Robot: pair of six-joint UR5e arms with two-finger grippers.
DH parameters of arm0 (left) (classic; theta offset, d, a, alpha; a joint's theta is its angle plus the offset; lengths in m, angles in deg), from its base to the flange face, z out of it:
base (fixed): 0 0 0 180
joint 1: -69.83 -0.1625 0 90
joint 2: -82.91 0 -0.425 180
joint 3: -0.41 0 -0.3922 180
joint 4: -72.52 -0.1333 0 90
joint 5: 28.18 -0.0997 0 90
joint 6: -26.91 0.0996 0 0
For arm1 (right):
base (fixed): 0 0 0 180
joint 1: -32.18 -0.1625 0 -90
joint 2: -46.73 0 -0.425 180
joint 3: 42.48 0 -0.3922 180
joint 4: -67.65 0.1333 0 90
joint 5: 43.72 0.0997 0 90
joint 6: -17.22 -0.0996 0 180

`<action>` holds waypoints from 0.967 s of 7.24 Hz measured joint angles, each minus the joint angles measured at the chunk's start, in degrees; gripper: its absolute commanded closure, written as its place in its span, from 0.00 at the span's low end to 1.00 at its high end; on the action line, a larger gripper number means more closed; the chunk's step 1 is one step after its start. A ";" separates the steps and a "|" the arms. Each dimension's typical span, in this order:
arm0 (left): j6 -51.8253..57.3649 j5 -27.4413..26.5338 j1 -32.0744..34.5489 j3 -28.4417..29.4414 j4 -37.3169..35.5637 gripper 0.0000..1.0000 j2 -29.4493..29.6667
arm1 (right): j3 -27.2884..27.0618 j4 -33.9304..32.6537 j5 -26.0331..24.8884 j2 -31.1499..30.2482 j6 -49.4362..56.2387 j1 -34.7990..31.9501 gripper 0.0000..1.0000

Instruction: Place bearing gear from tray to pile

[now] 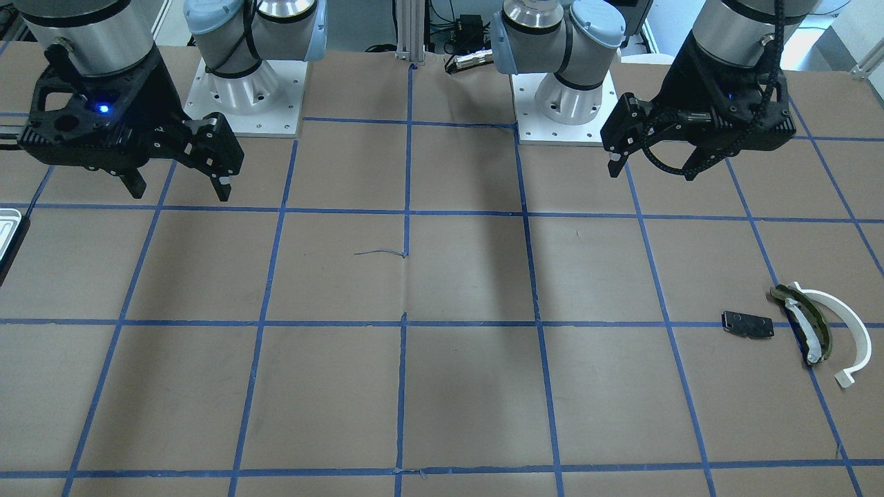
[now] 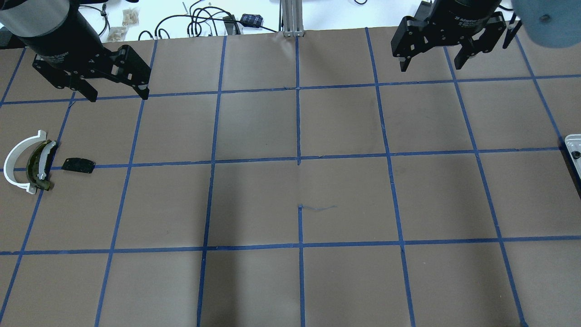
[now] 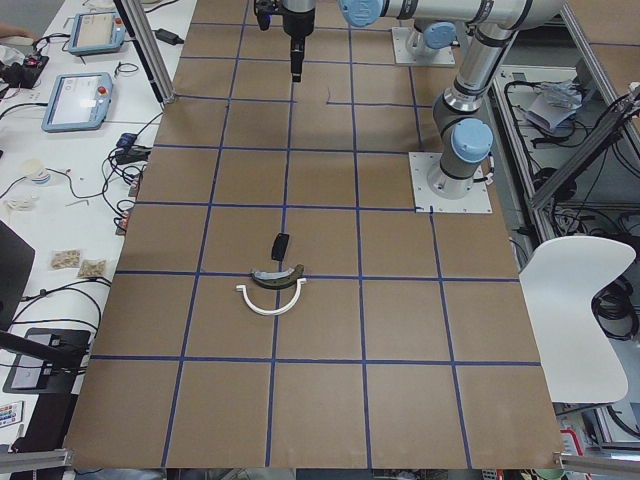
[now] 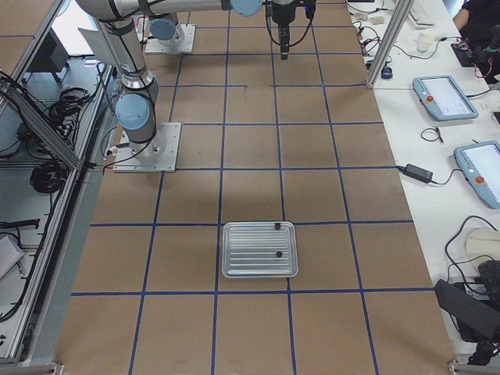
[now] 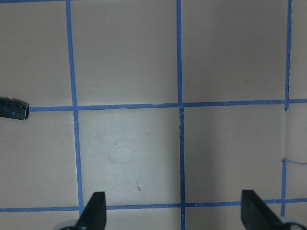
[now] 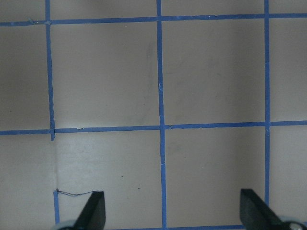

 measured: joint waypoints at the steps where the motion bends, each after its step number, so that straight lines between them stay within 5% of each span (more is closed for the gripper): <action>1: 0.00 -0.02 0.00 -0.02 0.00 0.00 -0.01 | 0.44 0.78 0.06 0.02 0.06 0.68 0.00; 7: 0.00 -0.12 -0.03 0.08 0.00 0.00 -0.02 | 0.18 1.94 -0.67 -1.21 0.75 1.59 0.00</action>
